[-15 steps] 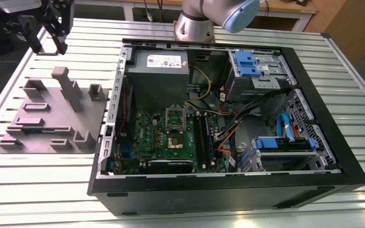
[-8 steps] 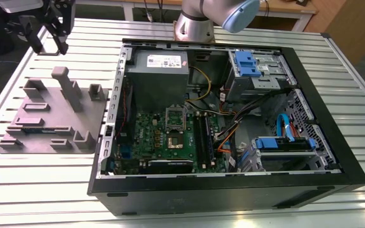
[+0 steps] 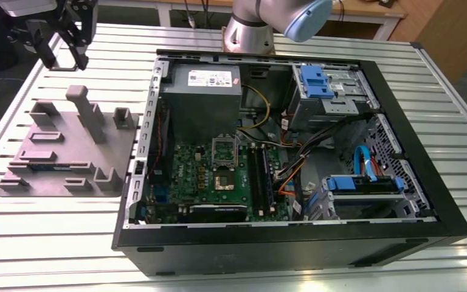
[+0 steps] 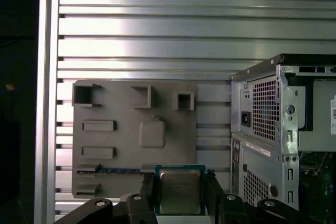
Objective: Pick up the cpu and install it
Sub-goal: 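Pick up the cpu and move it towards the insertion slot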
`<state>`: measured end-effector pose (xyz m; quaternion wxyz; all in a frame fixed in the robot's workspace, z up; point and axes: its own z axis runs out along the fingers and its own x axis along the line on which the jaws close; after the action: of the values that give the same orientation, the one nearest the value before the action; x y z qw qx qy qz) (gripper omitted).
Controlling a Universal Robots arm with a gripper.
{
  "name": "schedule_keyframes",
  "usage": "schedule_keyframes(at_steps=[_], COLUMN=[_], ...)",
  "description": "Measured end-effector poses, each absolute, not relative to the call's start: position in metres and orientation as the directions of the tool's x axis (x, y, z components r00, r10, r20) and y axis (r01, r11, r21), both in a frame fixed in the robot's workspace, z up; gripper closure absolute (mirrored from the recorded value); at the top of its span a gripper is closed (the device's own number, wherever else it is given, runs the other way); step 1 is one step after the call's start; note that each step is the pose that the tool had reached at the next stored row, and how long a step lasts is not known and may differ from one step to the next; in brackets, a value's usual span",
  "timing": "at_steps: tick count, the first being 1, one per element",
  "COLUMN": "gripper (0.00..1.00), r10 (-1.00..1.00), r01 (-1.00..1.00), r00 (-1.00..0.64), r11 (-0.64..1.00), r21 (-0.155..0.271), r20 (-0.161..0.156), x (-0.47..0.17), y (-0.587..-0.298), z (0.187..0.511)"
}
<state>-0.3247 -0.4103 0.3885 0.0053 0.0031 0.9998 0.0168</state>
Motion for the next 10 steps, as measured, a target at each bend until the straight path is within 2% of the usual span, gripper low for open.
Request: schedule_keyframes(at_steps=[10], gripper=[0.53], r10=[0.006], r01=[0.006], r00=[-1.0], r11=[0.999], r21=[0.034], r20=[-0.011], x=[-0.3175], y=[-0.4102], z=[0.3885])
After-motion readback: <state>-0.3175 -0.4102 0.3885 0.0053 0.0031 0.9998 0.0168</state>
